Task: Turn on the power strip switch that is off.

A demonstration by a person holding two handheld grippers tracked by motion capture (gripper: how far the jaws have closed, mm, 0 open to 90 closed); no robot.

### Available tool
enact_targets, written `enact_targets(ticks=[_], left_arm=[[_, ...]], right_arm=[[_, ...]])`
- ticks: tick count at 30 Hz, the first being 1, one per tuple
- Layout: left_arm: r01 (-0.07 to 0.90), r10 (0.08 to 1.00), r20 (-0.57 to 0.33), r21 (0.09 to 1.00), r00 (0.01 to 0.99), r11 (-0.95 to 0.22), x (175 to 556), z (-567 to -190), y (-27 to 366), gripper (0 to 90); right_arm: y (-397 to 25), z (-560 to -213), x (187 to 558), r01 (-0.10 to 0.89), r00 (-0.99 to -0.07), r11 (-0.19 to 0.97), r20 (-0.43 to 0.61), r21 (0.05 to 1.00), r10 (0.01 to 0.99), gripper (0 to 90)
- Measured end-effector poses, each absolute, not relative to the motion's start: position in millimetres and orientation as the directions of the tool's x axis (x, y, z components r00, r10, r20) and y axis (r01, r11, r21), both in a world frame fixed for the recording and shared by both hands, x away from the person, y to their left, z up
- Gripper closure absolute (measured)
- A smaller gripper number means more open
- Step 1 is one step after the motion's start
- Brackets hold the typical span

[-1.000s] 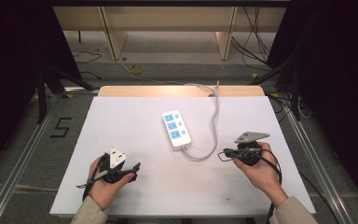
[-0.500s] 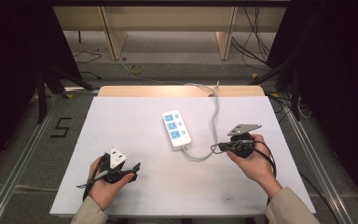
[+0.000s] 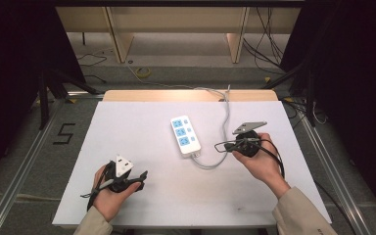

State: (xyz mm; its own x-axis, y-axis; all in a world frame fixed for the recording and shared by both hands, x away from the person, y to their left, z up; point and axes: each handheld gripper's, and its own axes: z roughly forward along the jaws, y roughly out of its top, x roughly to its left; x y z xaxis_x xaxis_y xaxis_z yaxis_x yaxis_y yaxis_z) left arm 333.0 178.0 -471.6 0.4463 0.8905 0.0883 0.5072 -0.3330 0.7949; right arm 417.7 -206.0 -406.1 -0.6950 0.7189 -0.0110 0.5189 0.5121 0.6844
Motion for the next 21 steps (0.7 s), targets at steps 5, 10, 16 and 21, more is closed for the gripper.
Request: enact_targets(ticks=[5, 10, 16, 21], left_arm=[[0.508, 0.893, 0.085, 0.797, 0.443, -0.328, 332.4, -471.6, 178.7, 30.3], [0.509, 0.892, 0.087, 0.794, 0.444, -0.332, 331.2, -471.7, 179.3, 30.3], [0.511, 0.892, 0.088, 0.793, 0.443, -0.332, 329.9, -471.7, 180.7, 30.3], [0.513, 0.894, 0.087, 0.793, 0.440, -0.330, 329.3, -472.1, 180.9, 30.3]], right_arm=[[-199.0, -404.2, 424.8, 0.518, -0.698, 0.512, -0.008, 0.685, 0.717, 90.0], [-190.1, -404.4, 432.5, 0.517, -0.702, 0.519, -0.010, 0.681, 0.712, 90.0], [-181.2, -402.5, 442.4, 0.515, -0.705, 0.531, -0.019, 0.673, 0.709, 90.0], [-175.2, -401.8, 451.3, 0.516, -0.707, 0.535, -0.020, 0.668, 0.707, 90.0]])
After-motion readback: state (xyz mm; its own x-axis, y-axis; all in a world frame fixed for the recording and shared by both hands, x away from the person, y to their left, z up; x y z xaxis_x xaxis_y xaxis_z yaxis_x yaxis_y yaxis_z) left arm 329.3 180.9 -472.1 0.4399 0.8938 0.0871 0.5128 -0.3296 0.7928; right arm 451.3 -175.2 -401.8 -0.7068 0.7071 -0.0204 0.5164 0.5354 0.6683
